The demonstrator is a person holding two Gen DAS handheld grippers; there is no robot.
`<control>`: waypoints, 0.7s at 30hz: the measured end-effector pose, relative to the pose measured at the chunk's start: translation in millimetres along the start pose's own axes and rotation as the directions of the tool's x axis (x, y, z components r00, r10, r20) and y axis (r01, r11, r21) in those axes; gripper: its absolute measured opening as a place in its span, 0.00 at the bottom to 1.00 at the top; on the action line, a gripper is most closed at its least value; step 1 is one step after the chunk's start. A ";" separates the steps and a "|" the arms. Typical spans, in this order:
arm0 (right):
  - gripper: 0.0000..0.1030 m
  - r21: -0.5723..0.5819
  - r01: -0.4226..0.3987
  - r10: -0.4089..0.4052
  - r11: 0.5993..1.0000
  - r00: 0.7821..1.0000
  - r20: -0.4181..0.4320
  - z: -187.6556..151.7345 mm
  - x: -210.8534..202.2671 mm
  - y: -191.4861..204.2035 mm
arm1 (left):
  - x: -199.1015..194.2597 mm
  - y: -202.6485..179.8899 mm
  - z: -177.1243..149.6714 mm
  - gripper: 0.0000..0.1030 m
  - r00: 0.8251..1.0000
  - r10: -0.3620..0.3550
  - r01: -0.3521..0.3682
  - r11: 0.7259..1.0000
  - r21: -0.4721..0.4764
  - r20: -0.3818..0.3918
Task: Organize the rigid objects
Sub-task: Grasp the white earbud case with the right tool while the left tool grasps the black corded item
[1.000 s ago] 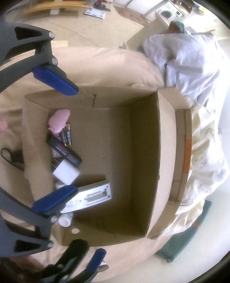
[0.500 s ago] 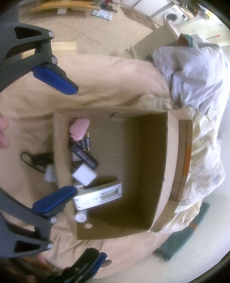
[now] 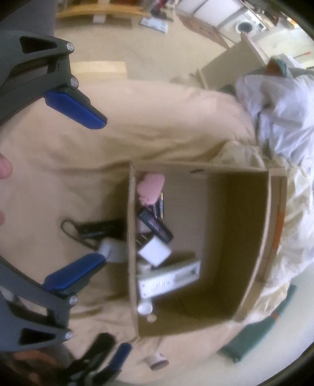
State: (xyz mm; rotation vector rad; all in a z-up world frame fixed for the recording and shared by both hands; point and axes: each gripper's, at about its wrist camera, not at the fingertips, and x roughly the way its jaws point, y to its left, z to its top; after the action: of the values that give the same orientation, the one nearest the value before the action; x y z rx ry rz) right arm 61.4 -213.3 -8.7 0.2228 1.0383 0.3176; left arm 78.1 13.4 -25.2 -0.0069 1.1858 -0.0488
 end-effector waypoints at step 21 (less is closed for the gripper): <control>0.97 -0.007 0.024 -0.025 1.000 0.954 -0.300 -30.0 89.4 7.0 | 11.1 14.8 10.3 1.00 0.993 -0.077 0.064 0.988 -0.138 -0.088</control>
State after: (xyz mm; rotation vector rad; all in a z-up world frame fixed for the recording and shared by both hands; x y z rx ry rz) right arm 76.1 -173.6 -93.2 0.1613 1.3404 0.3368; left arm 92.3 27.5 -32.0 -0.1675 1.2805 -0.0312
